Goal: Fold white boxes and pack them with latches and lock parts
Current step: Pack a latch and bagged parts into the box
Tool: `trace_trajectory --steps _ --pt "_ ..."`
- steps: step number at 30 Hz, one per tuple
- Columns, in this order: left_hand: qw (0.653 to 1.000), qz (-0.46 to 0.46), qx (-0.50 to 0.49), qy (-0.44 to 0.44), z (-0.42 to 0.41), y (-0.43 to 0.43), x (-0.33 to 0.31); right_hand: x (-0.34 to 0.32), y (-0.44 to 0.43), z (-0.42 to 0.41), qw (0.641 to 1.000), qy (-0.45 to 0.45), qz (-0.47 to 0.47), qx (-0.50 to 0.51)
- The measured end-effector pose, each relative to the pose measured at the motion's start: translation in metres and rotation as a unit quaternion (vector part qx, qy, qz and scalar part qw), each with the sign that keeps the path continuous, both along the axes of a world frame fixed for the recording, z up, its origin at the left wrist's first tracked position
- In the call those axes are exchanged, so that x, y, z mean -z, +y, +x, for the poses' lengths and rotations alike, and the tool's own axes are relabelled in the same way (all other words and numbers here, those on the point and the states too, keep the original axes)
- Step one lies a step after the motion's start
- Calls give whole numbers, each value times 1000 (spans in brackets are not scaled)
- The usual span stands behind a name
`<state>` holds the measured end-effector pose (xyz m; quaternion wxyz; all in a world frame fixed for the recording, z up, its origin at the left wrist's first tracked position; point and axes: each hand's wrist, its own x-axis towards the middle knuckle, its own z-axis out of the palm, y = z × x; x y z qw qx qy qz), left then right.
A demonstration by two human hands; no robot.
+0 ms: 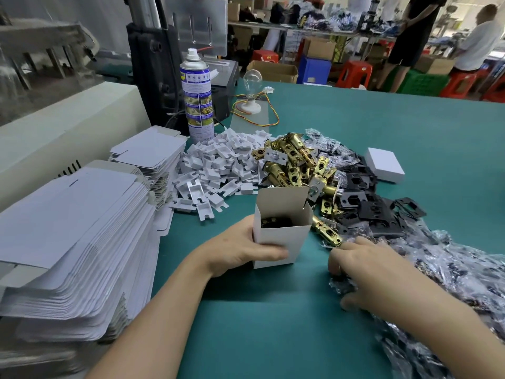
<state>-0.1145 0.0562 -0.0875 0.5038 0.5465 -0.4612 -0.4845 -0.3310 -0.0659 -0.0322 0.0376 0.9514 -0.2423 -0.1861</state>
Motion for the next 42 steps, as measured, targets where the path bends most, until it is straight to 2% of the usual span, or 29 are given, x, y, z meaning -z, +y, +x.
trace_trajectory --steps 5,8,10,12,13,14,15,16,20,23,28,31,33,36,39,42 --pt "1000 -6 6 3 1 0 2 -4 -1 2 997 -64 -20 27" --pt "1000 -4 3 6 1 -2 3 -12 -7 5 980 -185 48 63" --pt "1000 -8 -2 1 1 -2 4 -23 -8 6 926 -319 189 75" --pt "1000 -14 -5 0 1 -3 4 -40 -1 12 829 -432 351 51" --pt "1000 -16 -5 -1 2 -4 5 -47 2 16 783 -474 401 36" --pt "1000 -15 -4 -2 2 -4 6 -51 6 20 753 -508 417 26" --pt "1000 -14 0 0 3 -4 8 -53 9 27 744 -534 402 19" --pt "1000 -14 3 3 3 -4 9 -53 11 33 752 -549 364 15" --pt "1000 -19 -2 15 1 -3 4 -45 22 53 830 -528 177 -13" --pt "1000 -24 1 12 1 -3 2 -35 24 56 863 -499 64 -50" --pt "998 -39 1 40 0 -5 2 -28 23 55 899 -435 -20 -38" --pt "995 -21 -3 94 -1 -3 1 -26 22 55 898 -438 -37 -31" --pt "991 -16 -11 132 -1 -1 0 -23 21 54 859 -510 31 -10" --pt "988 -19 -25 150 -3 0 -6 -12 13 55 755 -612 220 88" --pt "990 -15 -36 133 -5 0 -7 7 3 62 676 -597 394 178" --pt "990 -15 -61 124 -6 2 -9 19 -3 66 611 -567 519 190"
